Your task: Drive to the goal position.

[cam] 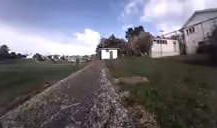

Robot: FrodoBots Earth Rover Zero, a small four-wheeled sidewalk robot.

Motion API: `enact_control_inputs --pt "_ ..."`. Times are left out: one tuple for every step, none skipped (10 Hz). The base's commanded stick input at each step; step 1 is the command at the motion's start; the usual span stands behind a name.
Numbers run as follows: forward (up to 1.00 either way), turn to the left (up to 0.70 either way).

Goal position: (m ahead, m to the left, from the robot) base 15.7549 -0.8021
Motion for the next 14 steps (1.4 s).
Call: enact_control_inputs --pt "0.7 0.0" --pt "0.7 0.0" --pt "0.7 0.0" --pt "0.7 0.0" --pt "0.7 0.0" --pt "0.7 0.0" --pt "0.7 0.0" --pt "0.7 0.0" --pt "0.7 0.0" --pt "0.7 0.0" --pt "0.7 0.0" --pt "0.7 0.0" --pt "0.7 0.0" --pt "0.7 0.0"
